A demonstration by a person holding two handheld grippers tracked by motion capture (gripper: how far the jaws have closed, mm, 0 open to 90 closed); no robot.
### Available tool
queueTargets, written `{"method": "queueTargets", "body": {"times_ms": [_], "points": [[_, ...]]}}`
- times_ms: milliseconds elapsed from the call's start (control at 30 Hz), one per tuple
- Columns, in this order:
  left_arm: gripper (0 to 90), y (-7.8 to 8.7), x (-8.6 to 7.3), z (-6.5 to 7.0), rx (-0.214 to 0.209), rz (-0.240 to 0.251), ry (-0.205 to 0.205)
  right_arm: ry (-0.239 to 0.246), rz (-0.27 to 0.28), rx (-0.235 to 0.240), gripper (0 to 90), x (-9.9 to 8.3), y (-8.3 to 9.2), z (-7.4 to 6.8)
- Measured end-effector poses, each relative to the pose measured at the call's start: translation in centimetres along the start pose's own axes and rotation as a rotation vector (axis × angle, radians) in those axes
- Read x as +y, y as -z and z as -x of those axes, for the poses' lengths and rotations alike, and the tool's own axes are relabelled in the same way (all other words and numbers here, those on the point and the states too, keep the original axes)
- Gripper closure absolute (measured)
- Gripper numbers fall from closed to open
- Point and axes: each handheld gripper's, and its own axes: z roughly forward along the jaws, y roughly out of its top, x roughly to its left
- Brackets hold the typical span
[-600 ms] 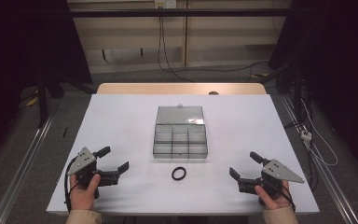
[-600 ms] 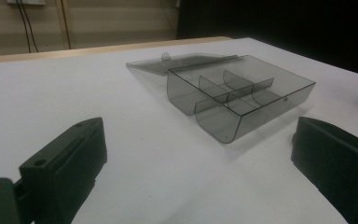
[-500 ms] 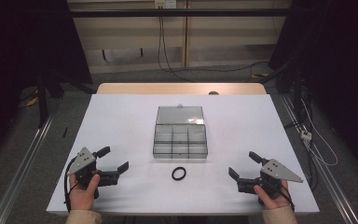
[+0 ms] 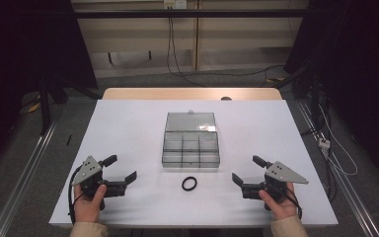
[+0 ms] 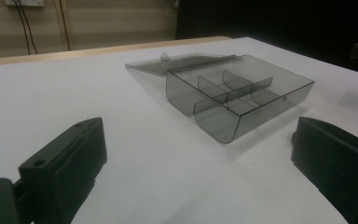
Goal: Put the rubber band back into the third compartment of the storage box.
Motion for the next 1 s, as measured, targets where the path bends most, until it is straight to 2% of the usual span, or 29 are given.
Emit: {"method": "queueTargets", "body": {"times_ms": [200,700,1000], "points": [[3.1,0.1,0.0,0.0,0.003,0.004,0.003,-0.001,-0.036,0.031,3.4,-0.1,-1.4,-0.7],[3.1,0.2,-0.1,0.0,0.002,-0.002,0.002,0.010,-0.078,0.044,6.0,0.6,-3.7,-2.2],[3.1,0.2,-0.1,-0.1,-0.001,-0.002,0.001,0.018,-0.100,0.069,6.7,0.8,-4.9,-2.9]]}}
